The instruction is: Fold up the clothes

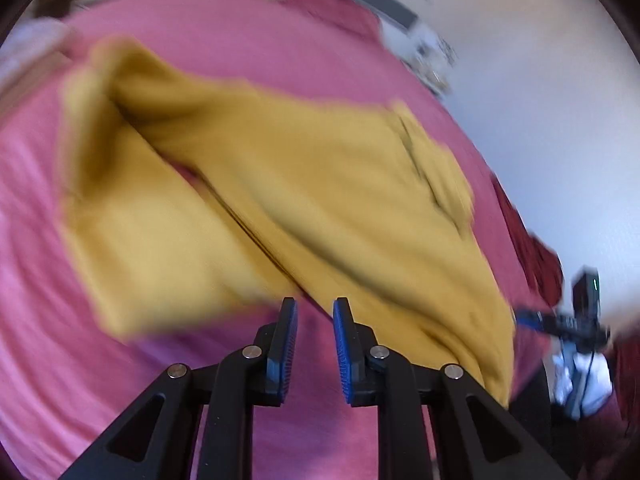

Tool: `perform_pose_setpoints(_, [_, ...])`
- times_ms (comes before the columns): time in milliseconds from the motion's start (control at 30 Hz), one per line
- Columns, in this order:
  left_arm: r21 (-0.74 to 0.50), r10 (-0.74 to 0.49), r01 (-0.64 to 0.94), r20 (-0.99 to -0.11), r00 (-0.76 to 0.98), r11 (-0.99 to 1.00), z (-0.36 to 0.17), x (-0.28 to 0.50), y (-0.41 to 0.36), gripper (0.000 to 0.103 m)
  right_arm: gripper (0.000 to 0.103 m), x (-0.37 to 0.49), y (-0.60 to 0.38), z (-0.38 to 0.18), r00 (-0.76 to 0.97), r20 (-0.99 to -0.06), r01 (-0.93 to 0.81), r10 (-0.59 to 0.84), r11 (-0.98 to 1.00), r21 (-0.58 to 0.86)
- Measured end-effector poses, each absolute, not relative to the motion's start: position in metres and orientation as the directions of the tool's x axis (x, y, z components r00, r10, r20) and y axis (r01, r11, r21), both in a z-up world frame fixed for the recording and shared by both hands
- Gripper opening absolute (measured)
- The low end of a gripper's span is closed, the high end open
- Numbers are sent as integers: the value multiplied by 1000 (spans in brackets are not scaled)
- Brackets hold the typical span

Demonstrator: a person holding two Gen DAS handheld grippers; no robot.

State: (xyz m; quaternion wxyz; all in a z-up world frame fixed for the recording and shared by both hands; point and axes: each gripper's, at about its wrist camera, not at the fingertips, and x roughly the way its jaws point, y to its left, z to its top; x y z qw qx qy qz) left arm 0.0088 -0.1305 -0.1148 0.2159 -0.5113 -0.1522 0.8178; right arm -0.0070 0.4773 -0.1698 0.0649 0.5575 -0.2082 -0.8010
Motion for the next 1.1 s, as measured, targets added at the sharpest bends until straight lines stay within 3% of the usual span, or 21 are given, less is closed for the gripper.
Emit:
perform_pose_setpoints(133, [-543,567,-171,-754,-331,-822,-138,9,-101,18,66,3,457,-185,-323,-853,-64,-411,-889,453])
perform_pose_setpoints(367, [-756,731,-61,-605,-316,-652,-152,13,-108,17,76,10,447,-192,-311,-828,-31,-467,-866,500])
perform_pose_setpoints(500, [-715,707,-143,-604,-368,-685,-137,25,-107,22,76,11,459,-189,-324,-809,-54,-490,-844,533])
perform_pose_setpoints(633, [-727,706,-89,-620,-341,-681,-152,17,-95,22,76,7,448,-193,-303,-821,-16,-484,-859,512])
perform_pose_setpoints(700, [-719,693,-67,-634,-344,-692,-162,10,-88,22,84,3,442,-195,-302,-822,-7,-483,-861,509])
perform_pose_setpoints(833, [-695,643,-15,-658,-392,-719,-155,24,-91,19,86,1,432,-195,-296,-836,7,-462,-876,482])
perform_pose_setpoints(1000, [-562,533,-54,-743,-405,-825,-142,48,-96,20,86,7,437,-194,-299,-819,9,-490,-860,511])
perform_pose_setpoints(1100, [-610,578,-50,-716,-392,-790,-148,42,-96,21,86,9,441,-196,-305,-804,2,-510,-845,535])
